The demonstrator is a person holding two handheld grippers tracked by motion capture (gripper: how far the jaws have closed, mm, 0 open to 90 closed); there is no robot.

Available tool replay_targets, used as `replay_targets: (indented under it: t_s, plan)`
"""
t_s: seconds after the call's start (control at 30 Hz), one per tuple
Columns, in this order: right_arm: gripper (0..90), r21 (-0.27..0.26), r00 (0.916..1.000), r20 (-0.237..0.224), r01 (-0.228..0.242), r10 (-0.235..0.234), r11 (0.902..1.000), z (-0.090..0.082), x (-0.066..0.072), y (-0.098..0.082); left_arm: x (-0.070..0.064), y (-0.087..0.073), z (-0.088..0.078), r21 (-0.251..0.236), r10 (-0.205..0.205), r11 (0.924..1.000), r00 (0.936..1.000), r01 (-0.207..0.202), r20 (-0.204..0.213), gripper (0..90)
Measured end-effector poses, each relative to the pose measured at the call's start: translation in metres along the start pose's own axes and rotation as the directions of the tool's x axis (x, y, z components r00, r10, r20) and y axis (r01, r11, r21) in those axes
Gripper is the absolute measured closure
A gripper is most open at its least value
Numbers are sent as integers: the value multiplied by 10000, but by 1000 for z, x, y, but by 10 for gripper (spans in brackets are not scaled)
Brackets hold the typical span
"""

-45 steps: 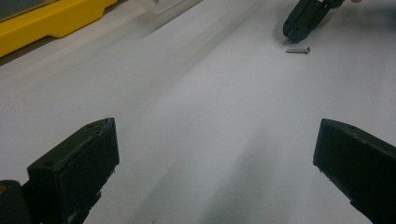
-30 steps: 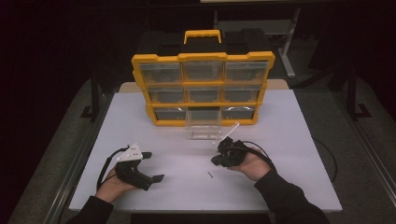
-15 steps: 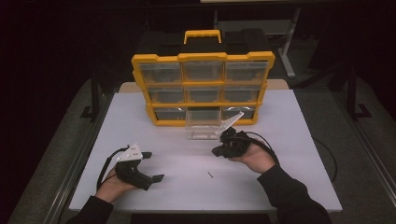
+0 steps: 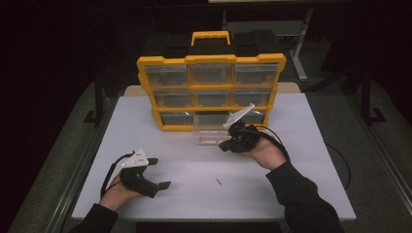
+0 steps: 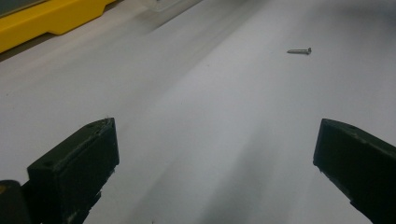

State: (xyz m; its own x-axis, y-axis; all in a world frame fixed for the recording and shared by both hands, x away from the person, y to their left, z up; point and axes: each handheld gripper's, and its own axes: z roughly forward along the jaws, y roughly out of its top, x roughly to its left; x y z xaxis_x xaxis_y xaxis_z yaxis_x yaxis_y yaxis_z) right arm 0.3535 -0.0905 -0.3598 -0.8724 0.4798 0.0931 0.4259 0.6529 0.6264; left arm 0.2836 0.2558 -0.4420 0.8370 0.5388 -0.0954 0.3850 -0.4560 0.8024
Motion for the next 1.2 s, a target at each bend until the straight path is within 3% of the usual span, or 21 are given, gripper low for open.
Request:
replay_targets:
  t_s: [0.8, 1.2]
  plan:
    - [861, -399, 9995, 296, 94, -82, 9992, -2, -18, 47, 1, 0, 0, -55, -142, 9999, 9999, 141, -78, 0]
    - [861, -509, 9985, 532, -74, 101, 9987, 10, -31, 63, 1, -1, 0, -22, -183, 9998, 9998, 183, -13, 0]
